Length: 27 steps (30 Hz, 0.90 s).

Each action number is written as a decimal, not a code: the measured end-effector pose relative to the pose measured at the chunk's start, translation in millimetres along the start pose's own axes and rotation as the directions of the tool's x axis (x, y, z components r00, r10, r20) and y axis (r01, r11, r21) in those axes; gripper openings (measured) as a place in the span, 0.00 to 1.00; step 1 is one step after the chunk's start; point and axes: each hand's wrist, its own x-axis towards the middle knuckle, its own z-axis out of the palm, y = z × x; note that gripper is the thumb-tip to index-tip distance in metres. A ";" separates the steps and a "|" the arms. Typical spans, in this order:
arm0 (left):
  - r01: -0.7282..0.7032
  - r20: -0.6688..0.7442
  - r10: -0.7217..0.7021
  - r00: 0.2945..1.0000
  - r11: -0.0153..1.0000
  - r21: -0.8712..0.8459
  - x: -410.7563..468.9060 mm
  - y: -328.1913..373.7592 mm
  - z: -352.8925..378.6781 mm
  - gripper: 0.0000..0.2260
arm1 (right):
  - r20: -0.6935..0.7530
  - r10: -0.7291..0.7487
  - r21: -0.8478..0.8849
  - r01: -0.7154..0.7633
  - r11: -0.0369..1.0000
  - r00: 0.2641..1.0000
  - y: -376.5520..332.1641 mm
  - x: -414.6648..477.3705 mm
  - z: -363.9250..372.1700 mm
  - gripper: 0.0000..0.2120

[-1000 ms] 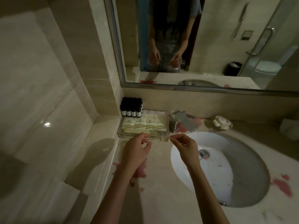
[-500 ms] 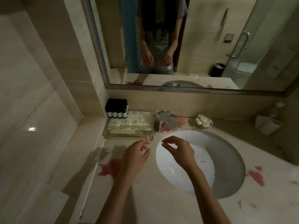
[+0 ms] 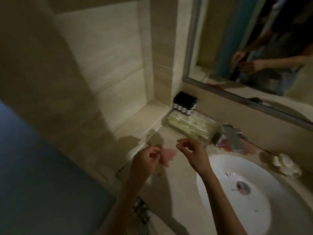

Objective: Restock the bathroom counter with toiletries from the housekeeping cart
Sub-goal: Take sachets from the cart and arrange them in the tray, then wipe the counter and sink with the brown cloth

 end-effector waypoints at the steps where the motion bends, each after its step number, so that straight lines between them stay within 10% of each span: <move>1: 0.026 -0.059 -0.024 0.998 0.999 0.047 -7.9 -5.4 -6.7 0.07 | 0.051 -0.027 0.010 0.027 1.000 0.998 -2.3 -0.4 7.1 0.05; 14: 0.428 -0.482 -0.453 0.750 0.888 -0.168 -188.1 -73.3 -42.5 0.07 | 0.503 -0.180 0.224 0.073 0.972 0.846 -29.8 -83.4 123.6 0.08; 27: 0.527 -0.746 -0.605 0.277 0.745 -0.409 -377.6 -99.3 -78.5 0.08 | 0.823 -0.424 0.316 0.316 0.895 0.378 -91.6 -205.6 213.9 0.11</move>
